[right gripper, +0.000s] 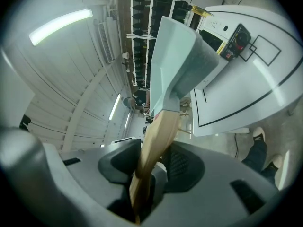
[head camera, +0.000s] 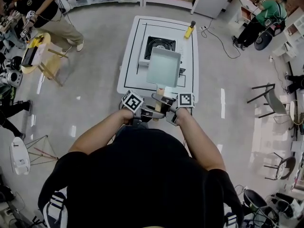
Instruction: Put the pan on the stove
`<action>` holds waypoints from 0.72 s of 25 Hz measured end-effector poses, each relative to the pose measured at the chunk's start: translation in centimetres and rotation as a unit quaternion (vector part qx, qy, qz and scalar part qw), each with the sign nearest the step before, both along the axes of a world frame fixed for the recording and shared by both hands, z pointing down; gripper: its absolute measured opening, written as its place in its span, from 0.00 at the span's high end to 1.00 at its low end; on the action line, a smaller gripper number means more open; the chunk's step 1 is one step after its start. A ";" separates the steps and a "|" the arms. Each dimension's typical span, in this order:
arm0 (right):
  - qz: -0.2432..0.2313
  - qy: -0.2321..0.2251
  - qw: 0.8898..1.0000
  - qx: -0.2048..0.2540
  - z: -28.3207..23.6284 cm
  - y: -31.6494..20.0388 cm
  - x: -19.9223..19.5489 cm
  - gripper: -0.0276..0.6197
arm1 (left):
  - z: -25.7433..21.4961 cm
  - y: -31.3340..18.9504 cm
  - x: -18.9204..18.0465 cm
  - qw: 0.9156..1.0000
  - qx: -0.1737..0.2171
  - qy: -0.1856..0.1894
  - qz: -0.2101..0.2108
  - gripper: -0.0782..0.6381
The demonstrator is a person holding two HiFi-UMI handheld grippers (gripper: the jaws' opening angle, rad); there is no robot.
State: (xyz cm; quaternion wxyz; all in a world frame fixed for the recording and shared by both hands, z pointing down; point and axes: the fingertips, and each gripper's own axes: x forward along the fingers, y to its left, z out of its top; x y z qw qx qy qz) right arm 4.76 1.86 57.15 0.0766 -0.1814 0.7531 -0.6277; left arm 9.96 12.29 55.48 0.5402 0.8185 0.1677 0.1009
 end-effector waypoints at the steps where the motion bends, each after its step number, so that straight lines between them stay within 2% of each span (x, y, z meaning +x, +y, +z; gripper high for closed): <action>1: 0.003 0.000 1.000 -0.006 0.1 -0.2 0.3 0.73 | 0.1 -0.2 0.2 1.000 0.000 0.000 0.000 0.71; 11: 0.017 -0.008 0.999 -0.034 1.1 -3.2 1.5 0.74 | 1.0 -3.4 1.4 1.000 -0.007 0.002 0.009 0.71; 18: 0.015 -0.005 0.999 -0.031 1.5 -4.1 1.7 0.74 | 1.3 -4.1 1.7 1.000 -0.010 0.000 0.018 0.71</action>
